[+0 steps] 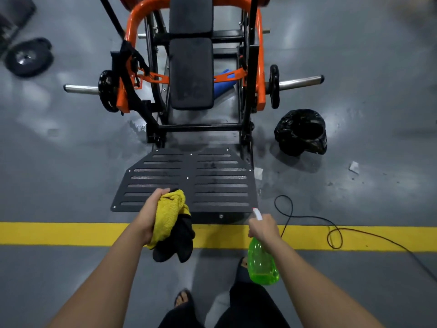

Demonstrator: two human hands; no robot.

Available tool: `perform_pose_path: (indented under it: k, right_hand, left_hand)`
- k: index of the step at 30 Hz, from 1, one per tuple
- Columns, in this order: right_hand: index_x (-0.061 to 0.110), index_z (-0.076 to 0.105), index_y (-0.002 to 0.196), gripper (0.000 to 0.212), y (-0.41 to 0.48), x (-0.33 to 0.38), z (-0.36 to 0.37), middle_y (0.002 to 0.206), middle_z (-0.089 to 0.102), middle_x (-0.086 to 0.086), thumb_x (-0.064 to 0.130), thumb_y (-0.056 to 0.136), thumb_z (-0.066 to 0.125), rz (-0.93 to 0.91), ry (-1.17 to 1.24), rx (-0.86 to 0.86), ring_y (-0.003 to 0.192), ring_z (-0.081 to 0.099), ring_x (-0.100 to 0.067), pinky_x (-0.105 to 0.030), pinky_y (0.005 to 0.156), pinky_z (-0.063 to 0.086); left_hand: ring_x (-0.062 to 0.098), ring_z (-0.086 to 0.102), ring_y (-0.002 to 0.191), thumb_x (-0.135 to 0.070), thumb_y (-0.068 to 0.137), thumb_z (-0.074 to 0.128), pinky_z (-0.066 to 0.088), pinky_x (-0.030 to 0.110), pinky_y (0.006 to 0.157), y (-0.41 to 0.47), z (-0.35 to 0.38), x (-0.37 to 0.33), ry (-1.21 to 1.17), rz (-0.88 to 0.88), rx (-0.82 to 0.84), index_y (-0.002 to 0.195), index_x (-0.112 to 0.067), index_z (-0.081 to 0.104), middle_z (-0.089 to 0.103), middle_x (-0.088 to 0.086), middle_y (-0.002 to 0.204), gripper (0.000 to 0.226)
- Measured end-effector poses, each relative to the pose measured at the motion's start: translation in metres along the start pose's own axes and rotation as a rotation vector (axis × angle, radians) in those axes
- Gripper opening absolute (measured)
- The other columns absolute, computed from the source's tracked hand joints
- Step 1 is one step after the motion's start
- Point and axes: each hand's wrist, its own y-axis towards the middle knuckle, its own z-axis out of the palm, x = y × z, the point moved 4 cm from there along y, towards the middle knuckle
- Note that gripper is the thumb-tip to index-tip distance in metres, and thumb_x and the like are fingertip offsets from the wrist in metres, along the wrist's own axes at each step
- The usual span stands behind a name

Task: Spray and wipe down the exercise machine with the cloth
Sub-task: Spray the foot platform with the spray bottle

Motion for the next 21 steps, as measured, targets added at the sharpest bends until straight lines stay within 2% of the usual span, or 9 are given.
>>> perform_pose_path:
  k: [4, 6, 9, 13, 17, 18, 21]
  right_hand:
    - [0.005, 0.064, 0.094, 0.013, -0.023, -0.007, 0.015, 0.085, 0.064, -0.01, 0.013, 0.093, 0.054, -0.092, -0.03, -0.023, 0.067, 0.056, -0.02, -0.027, 0.05, 0.035]
    - [0.008, 0.062, 0.085, 0.016, -0.04, -0.011, 0.025, 0.082, 0.063, -0.01, 0.015, 0.096, 0.052, -0.124, -0.052, -0.064, 0.065, 0.054, -0.02, -0.029, 0.051, 0.038]
    - [0.013, 0.051, 0.071, 0.025, -0.069, -0.02, 0.05, 0.071, 0.055, -0.005, 0.015, 0.096, 0.051, -0.145, -0.094, -0.111, 0.059, 0.048, -0.018, -0.031, 0.048, 0.031]
    - [0.012, 0.051, 0.075, 0.019, -0.106, -0.027, 0.097, 0.07, 0.052, -0.004, 0.013, 0.093, 0.05, -0.138, -0.108, -0.117, 0.059, 0.045, -0.018, -0.03, 0.048, 0.028]
    - [0.018, 0.046, 0.068, 0.026, -0.141, -0.019, 0.146, 0.069, 0.05, -0.002, 0.013, 0.094, 0.051, -0.142, -0.064, -0.103, 0.061, 0.046, -0.021, -0.027, 0.047, 0.025]
    - [0.018, 0.046, 0.068, 0.027, -0.148, -0.016, 0.155, 0.07, 0.051, -0.002, 0.013, 0.094, 0.051, -0.15, -0.046, -0.104, 0.063, 0.047, -0.022, -0.026, 0.047, 0.025]
    - [0.015, 0.061, 0.084, 0.014, -0.158, -0.013, 0.172, 0.082, 0.06, -0.006, 0.015, 0.096, 0.053, -0.144, 0.013, -0.097, 0.067, 0.05, -0.019, -0.026, 0.051, 0.033]
  left_hand:
    - [0.034, 0.062, 0.07, -0.051, 0.092, 0.056, 0.049, 0.04, 0.076, -0.013, -0.013, 0.012, 0.004, 0.027, 0.044, 0.073, -0.011, 0.071, 0.065, 0.018, 0.082, 0.047]
    - [0.034, 0.062, 0.069, -0.052, 0.091, 0.056, 0.049, 0.04, 0.075, -0.02, -0.024, 0.018, 0.021, 0.032, 0.065, 0.072, -0.01, 0.072, 0.066, 0.018, 0.081, 0.048]
    - [0.034, 0.062, 0.072, -0.055, 0.084, 0.063, 0.05, 0.04, 0.077, -0.028, -0.052, 0.036, 0.04, 0.003, 0.069, 0.079, -0.011, 0.07, 0.064, 0.018, 0.085, 0.046]
    - [0.029, 0.06, 0.059, -0.05, 0.094, 0.054, 0.048, 0.032, 0.061, -0.037, -0.095, 0.063, 0.113, -0.048, 0.101, 0.069, -0.011, 0.067, 0.062, 0.014, 0.07, 0.048]
    - [0.032, 0.059, 0.07, -0.058, 0.084, 0.063, 0.047, 0.038, 0.07, -0.055, -0.14, 0.081, 0.145, -0.085, 0.088, 0.08, -0.01, 0.071, 0.062, 0.019, 0.085, 0.049]
    - [0.032, 0.058, 0.069, -0.058, 0.083, 0.063, 0.047, 0.038, 0.069, -0.059, -0.148, 0.084, 0.14, -0.089, 0.074, 0.078, -0.01, 0.071, 0.061, 0.018, 0.083, 0.049]
    - [0.03, 0.057, 0.063, -0.055, 0.091, 0.056, 0.046, 0.035, 0.063, -0.064, -0.15, 0.093, 0.146, -0.096, 0.07, 0.073, -0.012, 0.07, 0.06, 0.015, 0.075, 0.048]
